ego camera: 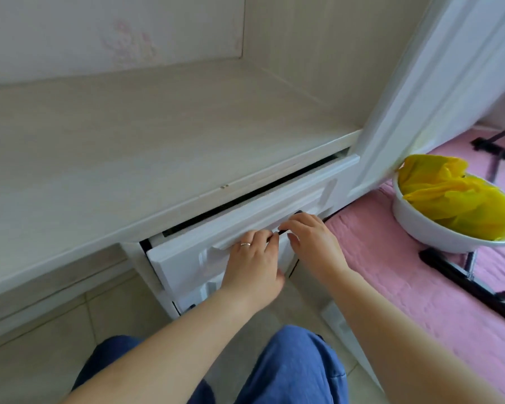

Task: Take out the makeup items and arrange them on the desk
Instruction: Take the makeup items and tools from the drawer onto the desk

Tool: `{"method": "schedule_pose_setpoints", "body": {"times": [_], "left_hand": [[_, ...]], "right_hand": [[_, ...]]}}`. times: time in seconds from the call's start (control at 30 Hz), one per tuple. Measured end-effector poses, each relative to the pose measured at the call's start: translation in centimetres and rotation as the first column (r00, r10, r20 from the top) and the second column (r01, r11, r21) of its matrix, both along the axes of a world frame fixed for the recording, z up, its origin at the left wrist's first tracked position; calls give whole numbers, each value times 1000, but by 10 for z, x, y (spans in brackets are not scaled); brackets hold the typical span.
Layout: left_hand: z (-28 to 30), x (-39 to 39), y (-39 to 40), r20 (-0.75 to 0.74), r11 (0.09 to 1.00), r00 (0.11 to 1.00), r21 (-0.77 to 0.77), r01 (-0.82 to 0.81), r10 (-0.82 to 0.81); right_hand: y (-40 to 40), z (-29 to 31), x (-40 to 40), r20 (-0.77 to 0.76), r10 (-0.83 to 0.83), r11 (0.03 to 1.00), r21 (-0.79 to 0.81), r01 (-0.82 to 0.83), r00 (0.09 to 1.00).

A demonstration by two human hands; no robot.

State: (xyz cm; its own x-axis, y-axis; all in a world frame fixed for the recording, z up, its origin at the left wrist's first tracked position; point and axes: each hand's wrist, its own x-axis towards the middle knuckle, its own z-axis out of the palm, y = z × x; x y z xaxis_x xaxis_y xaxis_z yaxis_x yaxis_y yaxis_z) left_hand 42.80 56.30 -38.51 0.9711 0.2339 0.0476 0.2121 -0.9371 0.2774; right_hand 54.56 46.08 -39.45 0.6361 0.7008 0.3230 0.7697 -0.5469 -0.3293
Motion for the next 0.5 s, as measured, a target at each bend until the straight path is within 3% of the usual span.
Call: {"method": "schedule_pose_setpoints", "body": {"times": [0.5], "left_hand": [[-2,-43,-86,45,995,995,36,93,-94]], "right_hand": [[-99,-2,-45,55,-31,999,30,29,998]]}}
